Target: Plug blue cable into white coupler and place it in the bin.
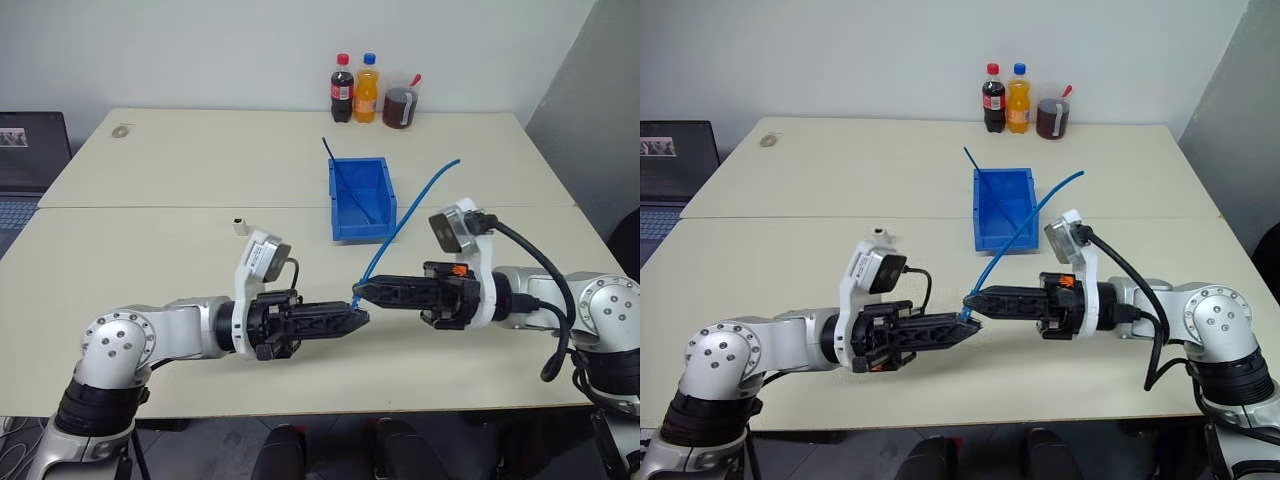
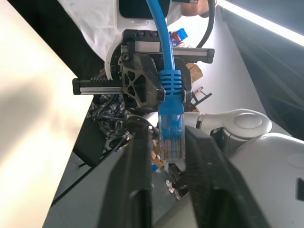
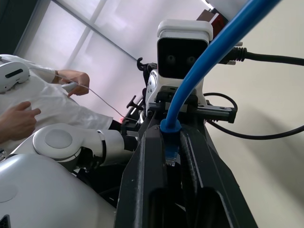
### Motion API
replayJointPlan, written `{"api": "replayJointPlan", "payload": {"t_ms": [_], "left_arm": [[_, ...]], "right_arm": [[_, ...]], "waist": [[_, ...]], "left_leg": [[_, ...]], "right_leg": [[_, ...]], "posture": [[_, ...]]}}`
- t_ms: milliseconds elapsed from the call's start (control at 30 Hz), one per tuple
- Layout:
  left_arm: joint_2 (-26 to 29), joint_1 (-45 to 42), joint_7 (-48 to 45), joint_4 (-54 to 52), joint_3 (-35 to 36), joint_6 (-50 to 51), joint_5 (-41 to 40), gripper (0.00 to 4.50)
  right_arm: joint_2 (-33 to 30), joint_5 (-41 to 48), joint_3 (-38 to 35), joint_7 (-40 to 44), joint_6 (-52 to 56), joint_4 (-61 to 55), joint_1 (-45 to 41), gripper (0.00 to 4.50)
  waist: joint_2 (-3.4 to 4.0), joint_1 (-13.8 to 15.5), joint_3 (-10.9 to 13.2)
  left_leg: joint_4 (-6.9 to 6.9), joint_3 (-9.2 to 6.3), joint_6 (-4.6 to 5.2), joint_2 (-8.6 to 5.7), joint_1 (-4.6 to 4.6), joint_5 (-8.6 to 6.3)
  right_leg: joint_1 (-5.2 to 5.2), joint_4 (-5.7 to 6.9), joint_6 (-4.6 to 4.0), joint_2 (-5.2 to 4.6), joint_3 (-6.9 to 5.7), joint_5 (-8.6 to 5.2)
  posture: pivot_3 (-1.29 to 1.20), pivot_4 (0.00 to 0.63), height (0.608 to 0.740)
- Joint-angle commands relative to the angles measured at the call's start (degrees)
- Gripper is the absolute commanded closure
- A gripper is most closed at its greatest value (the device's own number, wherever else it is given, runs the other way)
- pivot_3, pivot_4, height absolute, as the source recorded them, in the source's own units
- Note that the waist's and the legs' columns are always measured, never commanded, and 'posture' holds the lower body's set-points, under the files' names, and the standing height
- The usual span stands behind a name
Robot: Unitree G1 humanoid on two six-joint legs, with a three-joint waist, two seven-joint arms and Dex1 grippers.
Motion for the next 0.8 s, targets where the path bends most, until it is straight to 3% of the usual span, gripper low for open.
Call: {"api": "replayJointPlan", "payload": {"t_ms": [33, 167, 233, 333, 400, 467, 567, 700, 800], "left_arm": [[2.41, 0.57, -4.57, -2.7, 2.31, 0.51, 2.06, 2.35], [9.53, 6.25, -15.72, -5.58, 4.53, 1.96, 11.39, 1.58], [15.23, 11.67, -23.86, -6.83, 5.03, -1.64, 21.2, 1.13], [22.98, 20.91, -33.04, -5.49, 4.49, -15.02, 40.57, 0.38], [24.69, 24.88, -34.36, -3.21, 4.52, -24.19, 51.15, 0.04], [23.26, 25.88, -30.9, -0.12, 4.57, -31.05, 59.35, 0.04], [15.63, 21.51, -18.19, 4.82, 6.67, -35.28, 66.57, 0.04], [3.94, 13.88, 3.6, 8.18, 10.21, -34.21, 75.3, 0.04], [-2.57, 11.76, 14.51, 7.54, 10.31, -33.75, 80.81, 0.04]], "right_arm": [[0.35, 0.42, -0.52, -0.27, -1.17, 0.04, -0.89, 4.39], [1.25, -2.06, -1.01, -0.1, -1.6, 1.58, -1.16, 4.39], [1.71, -4.14, -1.54, 0.46, -1.91, 2.42, -1.34, 4.39], [2.52, -7.92, -2.55, 1.22, -2.94, 3.29, -1.25, 4.39], [3.14, -10.22, -3.09, 1.41, -3.61, 3.14, -0.84, 4.39], [3.89, -13.32, -3.11, 1.58, -4.32, 2.84, -0.34, 4.39], [5.78, -15.34, -3.45, 1.33, -5.23, 3.02, 0.02, 4.39], [7.66, -17.54, -4.01, 1.41, -5.62, 2.91, 0.2, 4.39], [8.63, -18.91, -4.16, 1.52, -5.64, 3.32, -0.01, 4.39]], "waist": [[0.0, -0.01, 0.0], [0.02, -0.34, 0.01], [0.04, -0.37, 0.02], [0.11, -0.23, 0.07], [0.16, 0.02, 0.09], [0.21, 0.2, 0.13], [0.25, 0.52, 0.15], [0.12, 0.85, 0.12], [0.1, 0.61, 0.11]], "left_leg": [[0.0, 0.0, 0.0, 0.0, 0.0, 0.0], [-0.02, 0.03, 0.0, 0.02, 0.01, 0.0], [-0.11, 0.06, 0.0, 0.02, 0.04, 0.0], [-0.19, 0.07, 0.0, 0.03, 0.06, 0.0], [-0.22, 0.08, 0.0, 0.05, 0.06, 0.0], [-0.25, 0.11, 0.0, 0.05, 0.06, 0.0], [-0.24, 0.09, 0.0, 0.08, 0.0, 0.0], [-0.08, 0.01, 0.0, 0.09, -0.31, 0.0], [-0.11, 0.06, 0.0, 0.14, -0.29, 0.0]], "right_leg": [[0.0, 0.0, 0.0, 0.0, 0.0, 0.0], [-0.01, -0.01, -0.01, 0.03, 0.04, 0.0], [-0.06, -0.01, -0.03, 0.03, 0.08, -0.01], [-0.14, 0.01, -0.13, 0.02, 0.06, -0.07], [-0.18, 0.01, -0.19, 0.01, 0.05, -0.1], [-0.21, 0.01, -0.25, -0.04, 0.07, -0.13], [-0.2, -0.02, -0.25, -0.1, 0.04, -0.14], [-0.28, -0.08, -0.01, -0.11, -0.05, 0.0], [-0.28, -0.1, 0.04, -0.22, 0.06, 0.03]], "posture": [[0.0, 0.15, 0.74], [0.0, 0.15, 0.74], [0.0, 0.15, 0.74], [0.0, 0.15, 0.74], [0.0, 0.15, 0.74], [0.0, 0.15, 0.74], [0.0, 0.15, 0.74], [0.0, 0.15, 0.74], [0.0, 0.15, 0.74]]}}
